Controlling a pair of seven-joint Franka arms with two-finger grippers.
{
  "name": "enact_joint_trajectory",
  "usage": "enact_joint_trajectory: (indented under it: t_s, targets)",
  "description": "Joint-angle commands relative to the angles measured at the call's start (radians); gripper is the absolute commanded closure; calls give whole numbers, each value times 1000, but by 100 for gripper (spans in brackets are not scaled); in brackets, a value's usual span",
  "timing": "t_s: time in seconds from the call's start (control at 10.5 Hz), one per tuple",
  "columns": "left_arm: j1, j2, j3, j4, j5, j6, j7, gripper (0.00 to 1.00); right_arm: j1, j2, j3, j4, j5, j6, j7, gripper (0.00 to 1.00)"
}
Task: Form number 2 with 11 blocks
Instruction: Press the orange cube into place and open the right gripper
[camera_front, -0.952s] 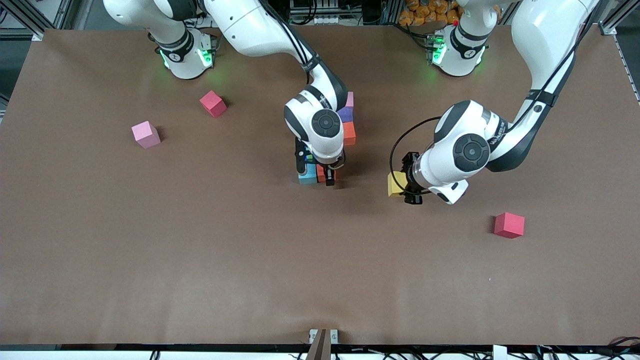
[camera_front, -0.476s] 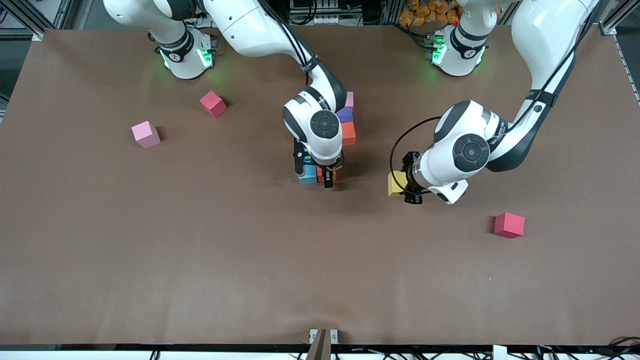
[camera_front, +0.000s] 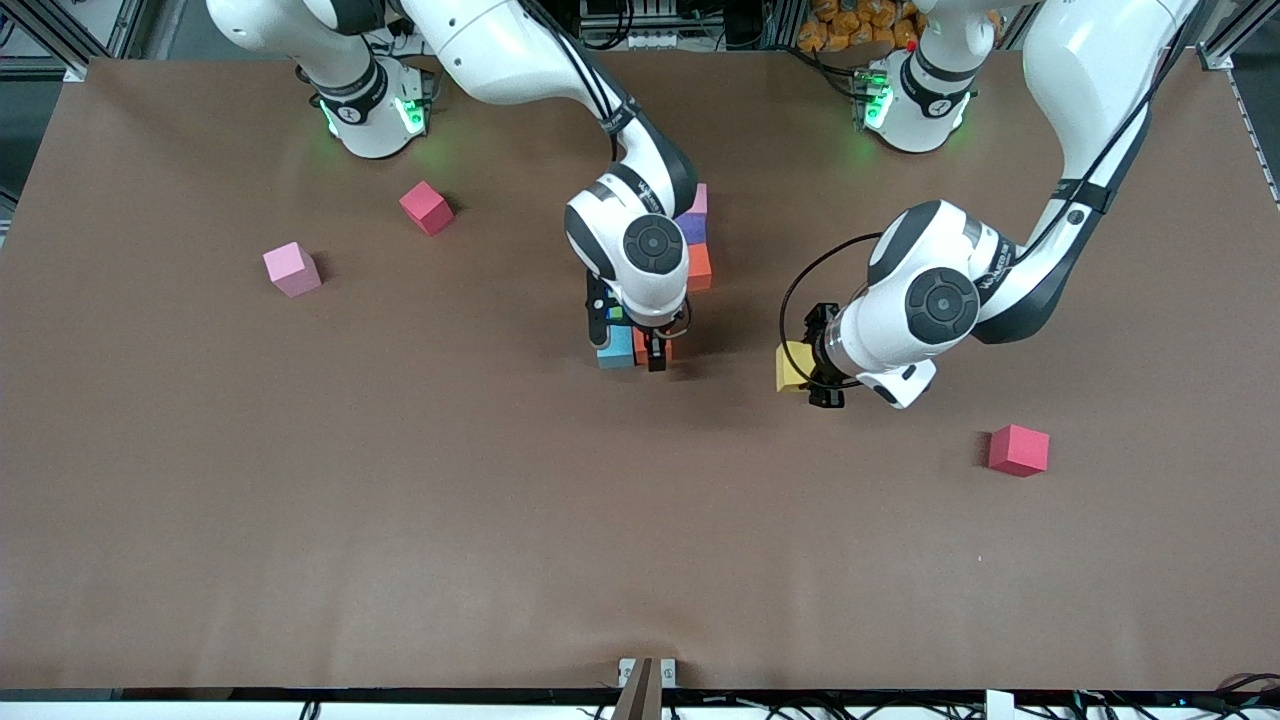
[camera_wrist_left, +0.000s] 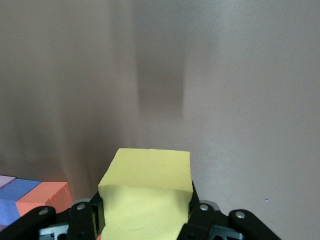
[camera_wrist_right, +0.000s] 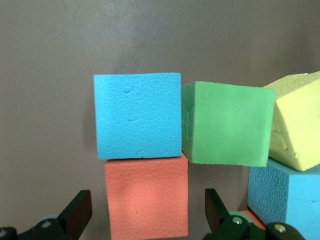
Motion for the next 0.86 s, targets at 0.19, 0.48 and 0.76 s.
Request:
enact_joint_trajectory:
  t_s: [0.19,0.48,0.76]
  targets:
    - [13,-25,-8,-18,-23,-11,25,62,3,-64,-13,-6,-10,-43,-3,0]
    - [11,-20,-8,-19,-23,-11,49,62,-52,-99,-13,-6,-7,-116,-153,0]
    - [10,-14,-8,-16,-21,-2,51,62,-184,-156,-11,-14,-5,-247,-490,0]
